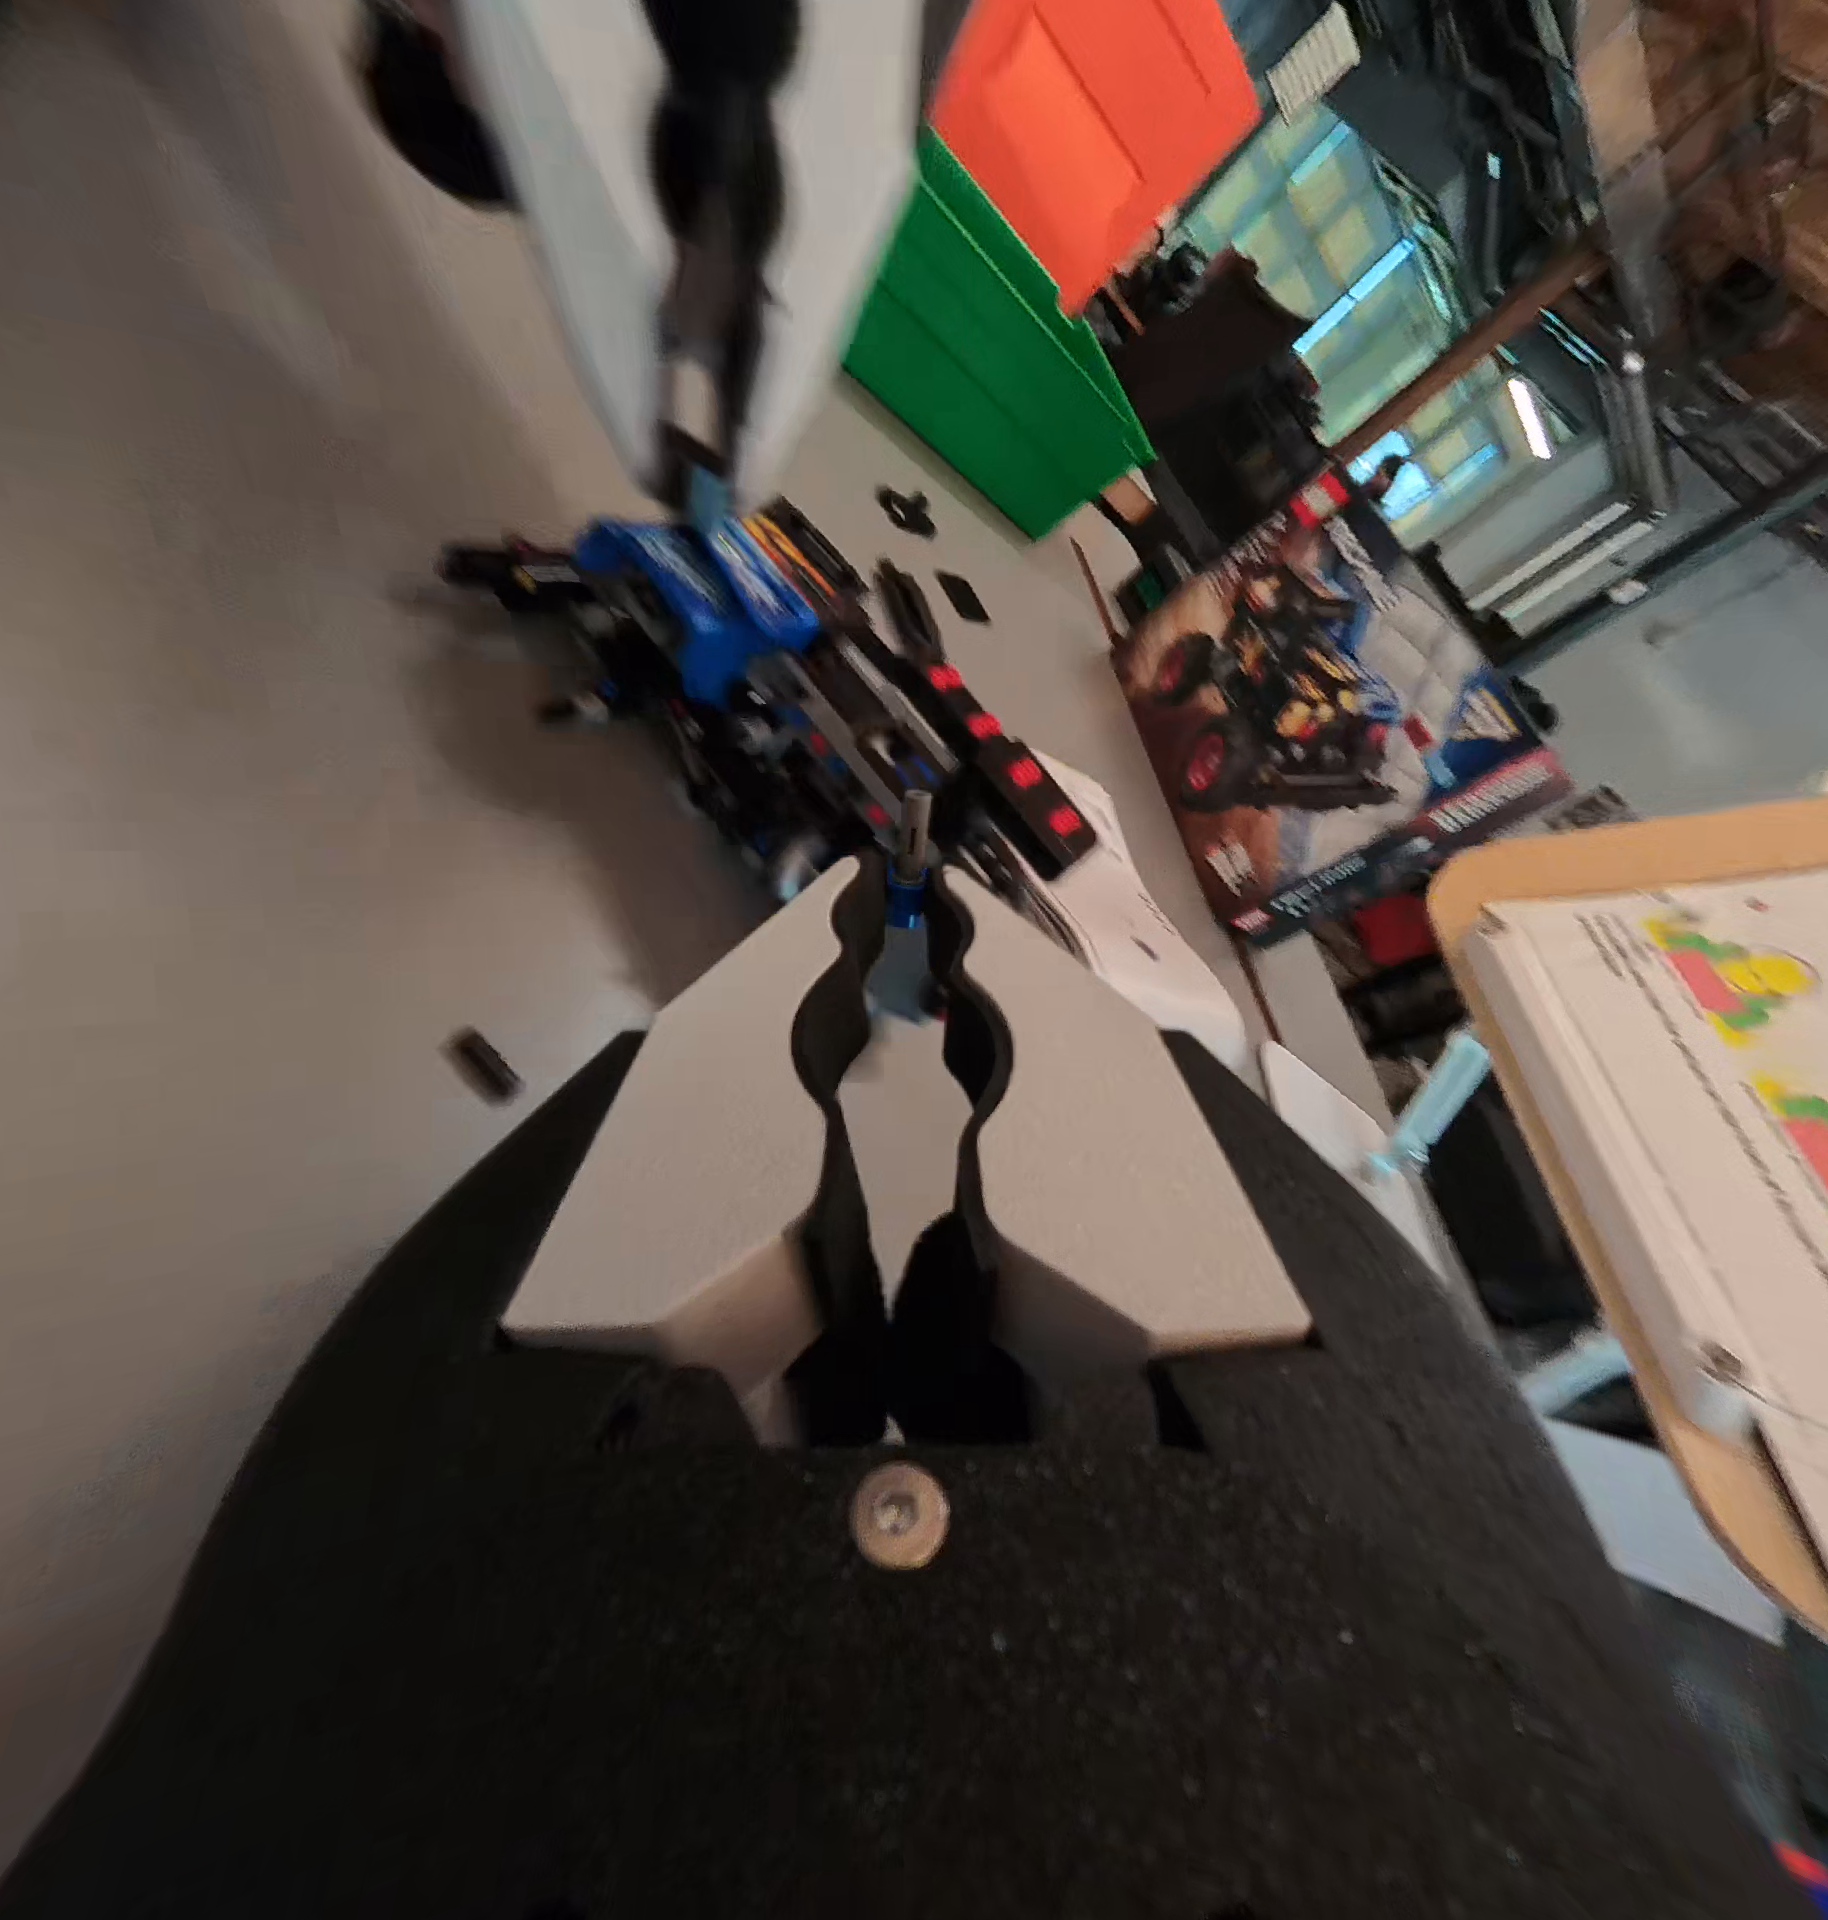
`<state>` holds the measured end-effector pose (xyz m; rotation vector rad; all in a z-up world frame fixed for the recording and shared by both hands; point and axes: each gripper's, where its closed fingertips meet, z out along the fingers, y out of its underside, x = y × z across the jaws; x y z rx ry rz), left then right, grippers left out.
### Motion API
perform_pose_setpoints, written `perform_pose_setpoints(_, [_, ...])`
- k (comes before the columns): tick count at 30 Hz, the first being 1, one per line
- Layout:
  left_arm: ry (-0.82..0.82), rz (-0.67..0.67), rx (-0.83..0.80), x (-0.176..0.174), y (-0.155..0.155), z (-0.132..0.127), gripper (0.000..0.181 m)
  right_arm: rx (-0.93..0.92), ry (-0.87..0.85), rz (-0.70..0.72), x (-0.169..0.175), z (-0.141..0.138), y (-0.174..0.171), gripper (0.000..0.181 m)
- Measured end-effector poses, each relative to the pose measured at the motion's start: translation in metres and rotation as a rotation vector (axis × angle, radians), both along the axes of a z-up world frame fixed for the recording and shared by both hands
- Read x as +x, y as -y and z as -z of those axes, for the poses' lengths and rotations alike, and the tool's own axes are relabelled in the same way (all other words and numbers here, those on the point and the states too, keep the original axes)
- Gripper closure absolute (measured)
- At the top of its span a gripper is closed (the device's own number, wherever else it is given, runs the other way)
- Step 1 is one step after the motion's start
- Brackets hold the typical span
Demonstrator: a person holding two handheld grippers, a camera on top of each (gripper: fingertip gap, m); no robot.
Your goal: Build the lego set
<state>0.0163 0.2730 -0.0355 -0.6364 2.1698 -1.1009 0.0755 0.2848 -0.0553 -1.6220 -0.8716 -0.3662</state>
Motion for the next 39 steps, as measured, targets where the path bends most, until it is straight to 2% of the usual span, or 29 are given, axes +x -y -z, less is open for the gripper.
perform_pose_setpoints(3, [0.059, 0.032, 0.049, 0.006, -0.004, -0.005, 0.176, -0.073, -0.12, -0.121, -0.037, 0.002, -0.001, 0.175])
perform_pose_setpoints(6, [0.073, 0.053, 0.065, 0.007, -0.004, -0.002, 0.176, -0.091, -0.211, -0.18, -0.051, -0.002, -0.001, 0.175])
perform_pose_setpoints(15, [0.035, 0.101, -0.021, 0.001, -0.001, -0.002, 0.175, -0.067, -0.229, -0.209, -0.054, -0.007, -0.002, 0.175])
perform_pose_setpoints(25, [-0.022, 0.116, 0.091, 0.0, -0.004, 0.015, 0.176, -0.14, -0.153, -0.177, -0.054, 0.01, -0.003, 0.175])
perform_pose_setpoints(35, [-0.085, 0.145, -0.012, -0.003, -0.002, 0.012, 0.176, -0.217, -0.28, -0.213, -0.058, 0.008, 0.002, 0.174])
perform_pose_setpoints(39, [-0.102, 0.155, -0.105, -0.003, 0.0, 0.01, 0.176, -0.218, -0.295, -0.223, -0.059, 0.007, 0.003, 0.175])
